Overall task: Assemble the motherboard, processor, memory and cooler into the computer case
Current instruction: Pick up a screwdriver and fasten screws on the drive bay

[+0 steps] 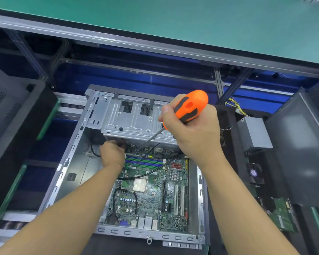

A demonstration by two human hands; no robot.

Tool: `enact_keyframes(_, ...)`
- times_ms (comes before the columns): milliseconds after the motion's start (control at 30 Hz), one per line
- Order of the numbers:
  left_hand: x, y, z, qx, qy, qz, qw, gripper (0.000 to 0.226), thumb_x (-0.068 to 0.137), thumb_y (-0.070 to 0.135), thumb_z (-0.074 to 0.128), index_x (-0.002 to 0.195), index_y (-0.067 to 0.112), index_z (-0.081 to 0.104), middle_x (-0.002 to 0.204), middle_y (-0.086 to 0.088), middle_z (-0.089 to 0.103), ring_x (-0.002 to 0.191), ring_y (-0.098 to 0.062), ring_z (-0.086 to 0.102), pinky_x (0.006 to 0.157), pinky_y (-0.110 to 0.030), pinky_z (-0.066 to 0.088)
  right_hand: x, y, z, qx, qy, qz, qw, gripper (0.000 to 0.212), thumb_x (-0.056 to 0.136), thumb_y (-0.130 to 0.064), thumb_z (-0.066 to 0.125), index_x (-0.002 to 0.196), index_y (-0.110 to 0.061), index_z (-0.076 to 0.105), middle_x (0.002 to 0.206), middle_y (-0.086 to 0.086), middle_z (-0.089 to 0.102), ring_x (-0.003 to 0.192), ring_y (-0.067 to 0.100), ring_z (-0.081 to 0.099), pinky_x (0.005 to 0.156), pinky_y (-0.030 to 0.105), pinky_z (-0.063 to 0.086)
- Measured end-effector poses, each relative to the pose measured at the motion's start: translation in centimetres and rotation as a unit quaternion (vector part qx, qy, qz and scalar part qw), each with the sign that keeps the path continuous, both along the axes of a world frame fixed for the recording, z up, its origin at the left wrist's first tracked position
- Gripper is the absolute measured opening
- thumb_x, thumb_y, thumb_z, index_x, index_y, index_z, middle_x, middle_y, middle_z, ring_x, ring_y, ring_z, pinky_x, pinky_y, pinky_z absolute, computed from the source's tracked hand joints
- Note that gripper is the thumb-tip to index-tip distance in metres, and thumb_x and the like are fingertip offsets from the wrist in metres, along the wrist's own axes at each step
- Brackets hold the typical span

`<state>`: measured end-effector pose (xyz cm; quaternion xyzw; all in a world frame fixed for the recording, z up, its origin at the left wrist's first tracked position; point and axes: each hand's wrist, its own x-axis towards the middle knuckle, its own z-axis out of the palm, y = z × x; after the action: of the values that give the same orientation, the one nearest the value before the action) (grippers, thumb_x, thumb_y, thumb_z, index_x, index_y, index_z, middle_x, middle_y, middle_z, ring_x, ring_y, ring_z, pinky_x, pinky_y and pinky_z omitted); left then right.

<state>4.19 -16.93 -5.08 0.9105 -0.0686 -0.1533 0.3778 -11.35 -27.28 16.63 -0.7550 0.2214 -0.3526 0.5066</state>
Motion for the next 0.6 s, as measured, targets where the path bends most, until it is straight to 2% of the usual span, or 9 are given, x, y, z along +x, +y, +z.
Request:
enact_keyframes(167, -0.5, -0.5, 0.2, -0.001, 0.014, 0.014, 1.0, 0.005, 0.081, -0.003, 0.067, 0.077, -0.005, 0.07, 0.07, -0.025, 0.067, 0.059, -0.03, 0.057, 0.055, -0.03, 0.042, 0.0, -0.3, -0.1, -0.009, 0.001, -0.007, 1.0, 0.052, 0.082, -0.041, 0.059, 0.068, 0.009, 0.062, 0.064, 0.025, 0.058, 0.063, 0.041, 0.054, 0.06, 0.047, 0.046)
enact_keyframes(333, -0.8, -0.3, 0.5, 0.013, -0.015, -0.023, 1.0, 0.011, 0.083, 0.002, 0.07, 0.076, -0.006, 0.069, 0.069, -0.025, 0.067, 0.062, -0.034, 0.061, 0.056, -0.034, 0.047, -0.2, -0.6, -0.1, -0.002, -0.002, -0.005, 1.0, 0.05, 0.083, -0.04, 0.06, 0.068, 0.007, 0.063, 0.066, 0.025, 0.059, 0.066, 0.043, 0.057, 0.061, 0.049, 0.047)
enact_keyframes(433, -1.0, -0.1, 0.7, 0.041, -0.037, -0.067, 0.996, 0.011, 0.084, 0.003, 0.068, 0.08, -0.007, 0.069, 0.075, -0.024, 0.068, 0.068, -0.036, 0.064, 0.063, -0.038, 0.052, -0.3, -0.7, -0.2, -0.002, -0.004, -0.007, 1.0, 0.048, 0.083, -0.04, 0.061, 0.068, 0.006, 0.064, 0.065, 0.023, 0.06, 0.066, 0.043, 0.058, 0.062, 0.05, 0.048)
enact_keyframes(533, -1.2, 0.1, 1.1, 0.081, -0.064, -0.104, 0.989, 0.014, 0.084, 0.006, 0.067, 0.084, -0.008, 0.07, 0.088, -0.024, 0.066, 0.078, -0.035, 0.062, 0.074, -0.037, 0.049, -0.4, -0.7, -0.2, -0.002, -0.003, -0.005, 1.0, 0.048, 0.083, -0.039, 0.061, 0.068, 0.007, 0.064, 0.066, 0.024, 0.061, 0.066, 0.042, 0.057, 0.062, 0.048, 0.047)
enact_keyframes(600, -1.2, 0.3, 1.3, 0.094, -0.067, -0.118, 0.986, 0.016, 0.085, 0.009, 0.068, 0.089, -0.007, 0.07, 0.095, -0.023, 0.063, 0.08, -0.034, 0.06, 0.075, -0.036, 0.047, -0.5, -0.7, -0.1, -0.003, 0.0, -0.001, 1.0, 0.05, 0.082, -0.04, 0.06, 0.069, 0.008, 0.062, 0.067, 0.026, 0.06, 0.065, 0.042, 0.055, 0.06, 0.046, 0.046)
